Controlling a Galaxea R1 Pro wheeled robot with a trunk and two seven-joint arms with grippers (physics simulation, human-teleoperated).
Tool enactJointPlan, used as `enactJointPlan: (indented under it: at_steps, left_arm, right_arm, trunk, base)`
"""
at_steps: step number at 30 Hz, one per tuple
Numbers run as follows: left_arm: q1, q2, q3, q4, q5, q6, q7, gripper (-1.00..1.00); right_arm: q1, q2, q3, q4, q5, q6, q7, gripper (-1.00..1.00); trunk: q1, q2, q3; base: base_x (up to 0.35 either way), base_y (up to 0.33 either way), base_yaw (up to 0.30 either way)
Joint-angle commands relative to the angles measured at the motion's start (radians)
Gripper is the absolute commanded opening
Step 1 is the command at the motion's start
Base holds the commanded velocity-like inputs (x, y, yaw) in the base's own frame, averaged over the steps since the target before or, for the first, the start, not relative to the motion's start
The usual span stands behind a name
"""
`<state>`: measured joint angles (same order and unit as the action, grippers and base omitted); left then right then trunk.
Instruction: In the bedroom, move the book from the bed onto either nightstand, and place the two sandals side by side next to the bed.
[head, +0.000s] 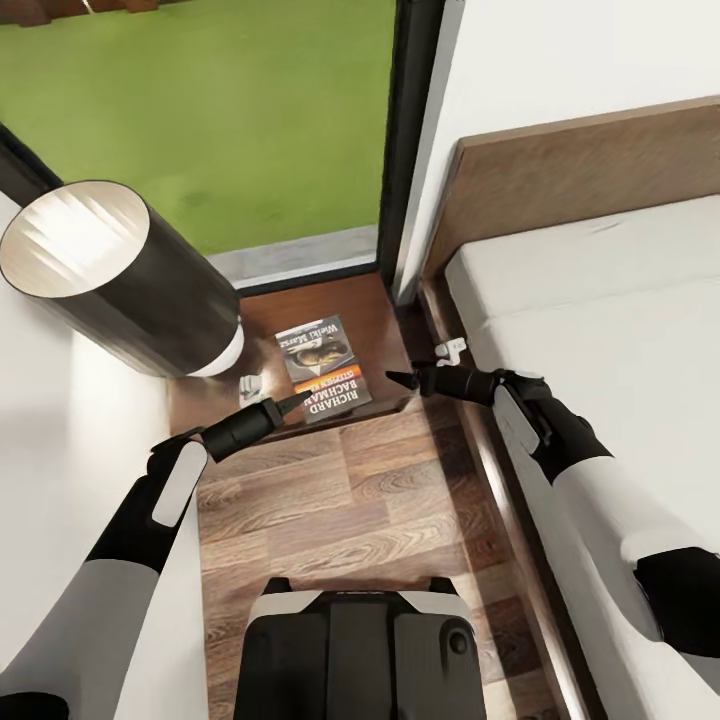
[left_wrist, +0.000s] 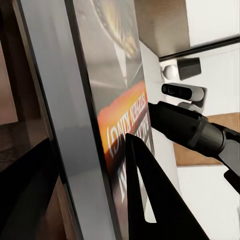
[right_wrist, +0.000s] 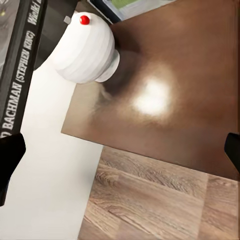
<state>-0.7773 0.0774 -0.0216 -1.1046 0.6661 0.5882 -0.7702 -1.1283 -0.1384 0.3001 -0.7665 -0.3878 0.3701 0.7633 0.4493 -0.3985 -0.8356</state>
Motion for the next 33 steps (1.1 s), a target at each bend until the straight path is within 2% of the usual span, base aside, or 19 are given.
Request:
enactJointPlan:
  at_steps: [1, 14, 19, 33]
  left_arm:
    - [0.0, 0.001, -0.001, 0.0, 0.008, 0.007, 0.0, -1.0]
    - [0.0, 0.001, 0.001, 0.005, 0.01, 0.006, -0.003, -1.0]
    - [0.0, 0.002, 0.003, 0.009, 0.012, -0.002, -0.006, -1.0]
    - [0.001, 0.001, 0.005, 0.009, 0.018, -0.03, -0.007, -1.0]
  right_arm:
    - [-0.001, -0.001, 0.004, -0.001, -0.01, 0.007, -0.002, 1.0]
    - [0.0, -0.003, 0.005, 0.003, -0.013, 0.003, -0.007, 1.0]
    - [0.0, -0.001, 0.005, 0.005, -0.014, -0.019, -0.006, 1.0]
    - [0.0, 0.0, 0.005, 0.006, -0.014, -0.023, -0.006, 1.0]
  trunk:
    - [0.001, -0.002, -0.001]
    - [0.051, -0.093, -0.042]
    - [0.07, -0.128, -0.057]
    - [0.123, -0.226, -0.101]
  base:
    - [0.042, -0.052, 0.002]
    - [0.002, -0.003, 0.0]
    - [0.0, 0.0, 0.0]
    - [0.0, 0.0, 0.0]
